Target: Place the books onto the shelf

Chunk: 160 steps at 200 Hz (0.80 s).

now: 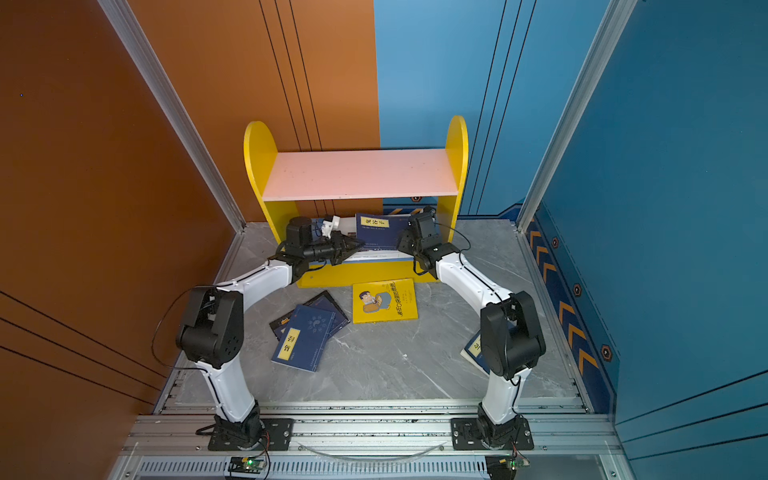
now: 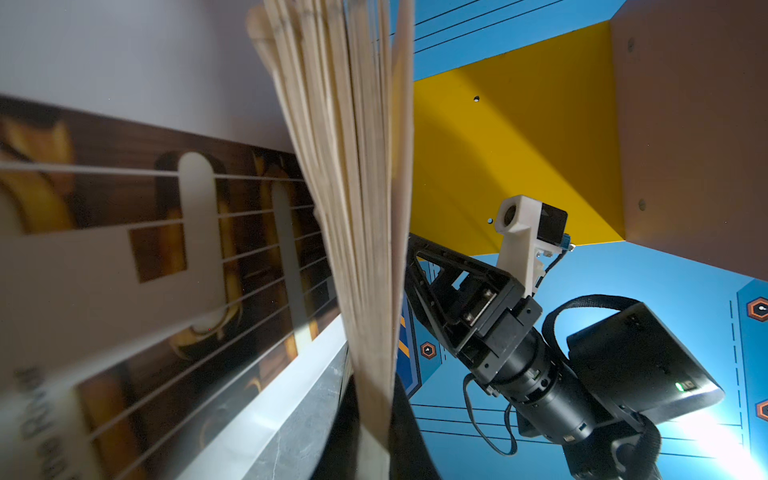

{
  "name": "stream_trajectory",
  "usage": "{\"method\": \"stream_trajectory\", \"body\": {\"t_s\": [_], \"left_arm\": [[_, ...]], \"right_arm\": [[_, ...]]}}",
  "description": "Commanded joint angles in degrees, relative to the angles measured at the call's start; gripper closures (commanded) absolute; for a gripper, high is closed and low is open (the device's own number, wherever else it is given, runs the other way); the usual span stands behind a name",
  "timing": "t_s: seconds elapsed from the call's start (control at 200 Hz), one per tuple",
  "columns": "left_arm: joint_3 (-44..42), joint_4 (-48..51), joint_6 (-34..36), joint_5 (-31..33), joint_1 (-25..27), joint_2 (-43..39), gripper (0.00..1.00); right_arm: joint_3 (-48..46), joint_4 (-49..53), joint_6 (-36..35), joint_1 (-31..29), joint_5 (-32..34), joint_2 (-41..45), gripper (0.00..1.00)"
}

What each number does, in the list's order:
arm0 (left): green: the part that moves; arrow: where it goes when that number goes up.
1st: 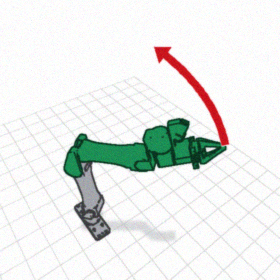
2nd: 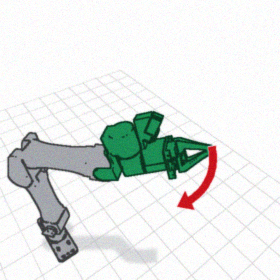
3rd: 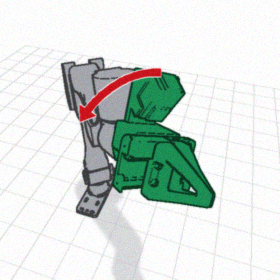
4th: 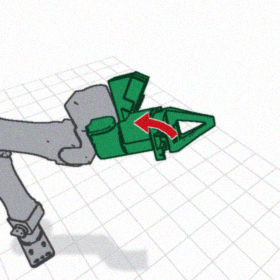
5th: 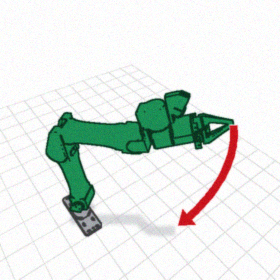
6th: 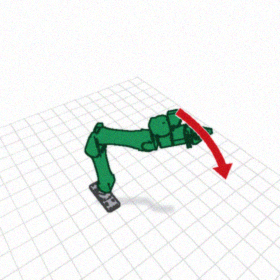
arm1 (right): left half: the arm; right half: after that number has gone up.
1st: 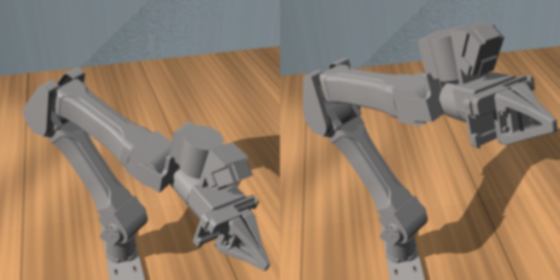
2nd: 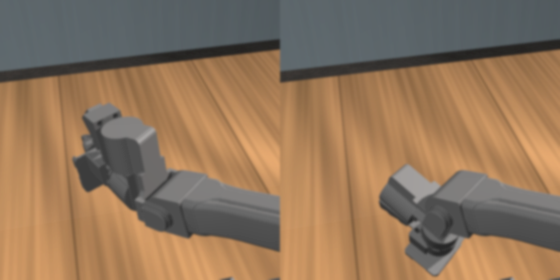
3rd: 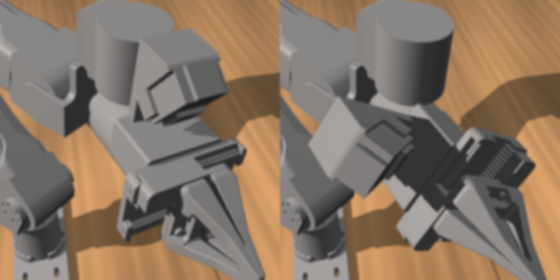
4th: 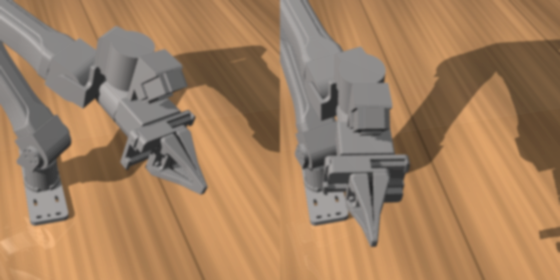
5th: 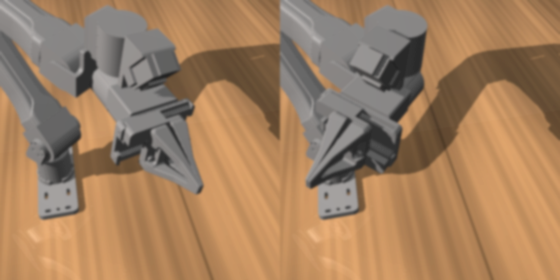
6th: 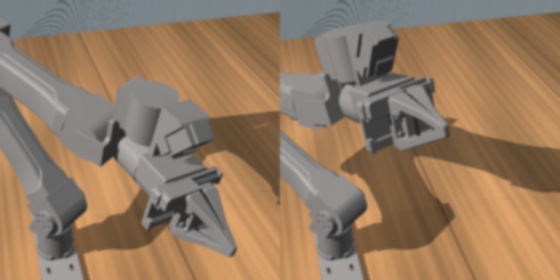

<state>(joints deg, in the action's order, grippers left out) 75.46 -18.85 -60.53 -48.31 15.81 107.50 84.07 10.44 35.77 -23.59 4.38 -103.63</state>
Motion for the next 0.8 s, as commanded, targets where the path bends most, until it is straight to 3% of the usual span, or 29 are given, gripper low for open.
{"method": "stream_trajectory", "body": {"t_s": [0.0, 0.421, 0.571, 0.796], "left_arm": [[0.9, -2.5, 0.0, -2.1, 0.4, 0.1, 0.95], [0.3, -2.2, -0.2, -1.4, 0.7, -0.4, 0.94], [0.4, 0.2, 0.8, -0.1, 0.6, -0.7, 0.76], [2.3, 8.5, 5.3, 4.5, 0.4, -2.3, 0.59]], "right_arm": [[1.5, 1.7, -0.6, 0.1, 0.4, -1.3, 0.40], [0.5, 1.8, -0.5, 0.1, 1.2, -2.0, 0.41], [-0.6, 1.9, -0.6, 0.1, 2.6, -2.1, 0.42], [-1.5, 1.8, -1.3, 0.1, 3.9, -2.7, 0.43]]}}
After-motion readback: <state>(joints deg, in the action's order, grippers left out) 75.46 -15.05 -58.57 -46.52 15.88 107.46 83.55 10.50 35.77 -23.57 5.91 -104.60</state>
